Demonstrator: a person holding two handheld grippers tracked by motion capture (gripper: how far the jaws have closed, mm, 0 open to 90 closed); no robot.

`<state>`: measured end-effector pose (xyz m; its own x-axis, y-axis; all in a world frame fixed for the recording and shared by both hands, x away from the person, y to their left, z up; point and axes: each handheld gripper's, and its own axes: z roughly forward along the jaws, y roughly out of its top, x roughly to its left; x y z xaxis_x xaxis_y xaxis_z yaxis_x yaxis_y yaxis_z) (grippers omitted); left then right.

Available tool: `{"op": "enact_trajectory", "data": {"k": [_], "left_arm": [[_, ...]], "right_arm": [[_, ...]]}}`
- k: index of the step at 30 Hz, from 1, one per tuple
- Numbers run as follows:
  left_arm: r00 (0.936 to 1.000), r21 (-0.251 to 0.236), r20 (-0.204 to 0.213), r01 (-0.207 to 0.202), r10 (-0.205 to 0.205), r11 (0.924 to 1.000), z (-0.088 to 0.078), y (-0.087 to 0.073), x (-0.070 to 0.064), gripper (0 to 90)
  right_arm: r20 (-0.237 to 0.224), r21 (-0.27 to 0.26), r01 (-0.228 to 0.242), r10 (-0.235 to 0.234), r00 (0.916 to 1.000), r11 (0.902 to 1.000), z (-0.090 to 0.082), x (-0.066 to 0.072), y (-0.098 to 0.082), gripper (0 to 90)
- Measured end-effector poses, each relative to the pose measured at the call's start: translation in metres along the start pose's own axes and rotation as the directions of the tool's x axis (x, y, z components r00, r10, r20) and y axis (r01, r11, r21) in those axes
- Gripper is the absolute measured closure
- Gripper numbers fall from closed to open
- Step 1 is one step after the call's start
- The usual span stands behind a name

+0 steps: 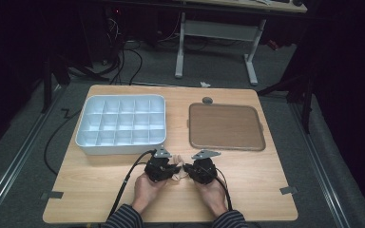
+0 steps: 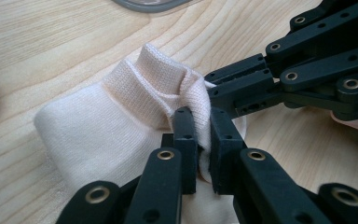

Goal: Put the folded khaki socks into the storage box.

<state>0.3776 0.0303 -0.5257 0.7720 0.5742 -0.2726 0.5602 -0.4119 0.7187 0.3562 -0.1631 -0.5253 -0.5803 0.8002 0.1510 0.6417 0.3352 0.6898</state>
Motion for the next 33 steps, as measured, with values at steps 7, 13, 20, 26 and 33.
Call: {"op": "enact_trajectory", "data": {"k": [7, 13, 20, 26, 33], "left_arm": [[1.0, -0.007, 0.005, -0.001, 0.001, 1.0, -0.002, 0.0, -0.001, 79.1], [0.9999, -0.025, 0.011, -0.011, 0.011, 0.9996, -0.007, 0.001, -0.003, 68.9], [0.9998, -0.068, 0.018, -0.008, 0.009, 0.9977, -0.019, 0.004, -0.006, 64.0], [0.9999, -0.112, 0.008, -0.013, 0.014, 0.9936, -0.037, 0.004, -0.007, 62.2], [0.9984, -0.124, -0.052, 0.014, -0.021, 0.9921, -0.054, -0.004, 0.002, 59.9]], "right_arm": [[0.001, 0.001, -0.001, 0.001, 1.0, 1.0, 0.0, 0.0, 0.0, 85.8], [0.003, 0.001, -0.003, 0.003, 1.0, 1.0, 0.0, 0.0, 0.0, 85.7], [0.008, 0.002, -0.002, 0.002, 1.0, 1.0, -0.001, 0.0, 0.001, 83.5], [0.015, -0.017, -0.02, 0.02, 0.9997, 0.9997, -0.006, -0.001, 0.002, 79.0], [0.017, -0.065, -0.031, 0.032, 0.9993, 0.9974, -0.021, -0.001, 0.004, 76.6]]}}
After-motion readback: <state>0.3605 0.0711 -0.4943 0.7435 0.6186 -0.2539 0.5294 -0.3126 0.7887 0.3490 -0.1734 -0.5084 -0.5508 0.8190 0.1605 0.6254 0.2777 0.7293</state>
